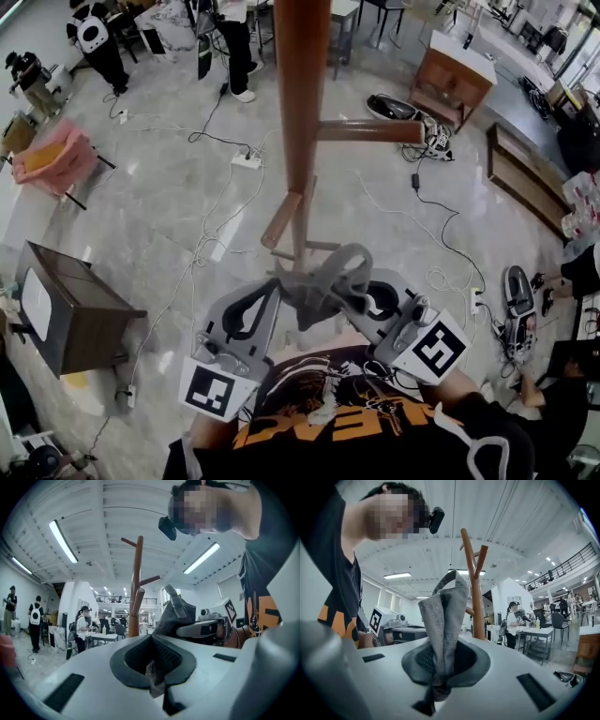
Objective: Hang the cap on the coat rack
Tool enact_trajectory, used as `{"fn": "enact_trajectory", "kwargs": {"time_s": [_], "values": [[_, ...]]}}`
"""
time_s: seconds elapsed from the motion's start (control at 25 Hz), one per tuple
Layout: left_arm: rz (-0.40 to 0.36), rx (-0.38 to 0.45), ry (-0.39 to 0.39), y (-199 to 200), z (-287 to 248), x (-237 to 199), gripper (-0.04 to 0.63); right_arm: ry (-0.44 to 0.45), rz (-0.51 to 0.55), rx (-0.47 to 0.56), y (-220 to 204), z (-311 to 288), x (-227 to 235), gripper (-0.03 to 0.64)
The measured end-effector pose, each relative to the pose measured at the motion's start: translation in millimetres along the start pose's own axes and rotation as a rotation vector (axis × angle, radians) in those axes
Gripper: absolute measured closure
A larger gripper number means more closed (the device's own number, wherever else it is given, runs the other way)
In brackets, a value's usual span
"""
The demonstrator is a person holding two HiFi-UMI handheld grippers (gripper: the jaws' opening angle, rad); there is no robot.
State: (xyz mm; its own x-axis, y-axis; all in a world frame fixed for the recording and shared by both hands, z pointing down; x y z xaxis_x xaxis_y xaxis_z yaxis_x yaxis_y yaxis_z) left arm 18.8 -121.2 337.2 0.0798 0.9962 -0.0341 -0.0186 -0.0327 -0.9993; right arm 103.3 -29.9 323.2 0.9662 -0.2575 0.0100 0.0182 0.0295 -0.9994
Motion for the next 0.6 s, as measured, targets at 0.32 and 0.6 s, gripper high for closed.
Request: {"fn": "enact_trajectory", "kwargs": {"time_s": [0.32, 0.6], "values": [[-0.024, -0.003, 0.244, -2, -22, 41, 0.572, 0.250, -0.012, 0.023, -1, 25, 38, 0.578], [-0.028, -0.010, 0.394, -8, -49, 92, 0.572, 0.400, -0.019, 0.036, -4, 56, 71, 0.578]]}}
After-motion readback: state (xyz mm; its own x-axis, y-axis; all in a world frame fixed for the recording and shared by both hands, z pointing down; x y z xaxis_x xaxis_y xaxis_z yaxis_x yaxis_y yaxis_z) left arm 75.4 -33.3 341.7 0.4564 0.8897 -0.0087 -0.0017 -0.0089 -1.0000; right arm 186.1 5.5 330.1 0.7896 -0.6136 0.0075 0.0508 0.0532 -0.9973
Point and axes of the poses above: the fingertips, and each gripper's own axes: z backward along the fingers, x to its right, y out of its top, the point moved 4 cm from there along z, backward along the fingers, and after that the axes turned 7 degrees about y, right-handed, at the moved point
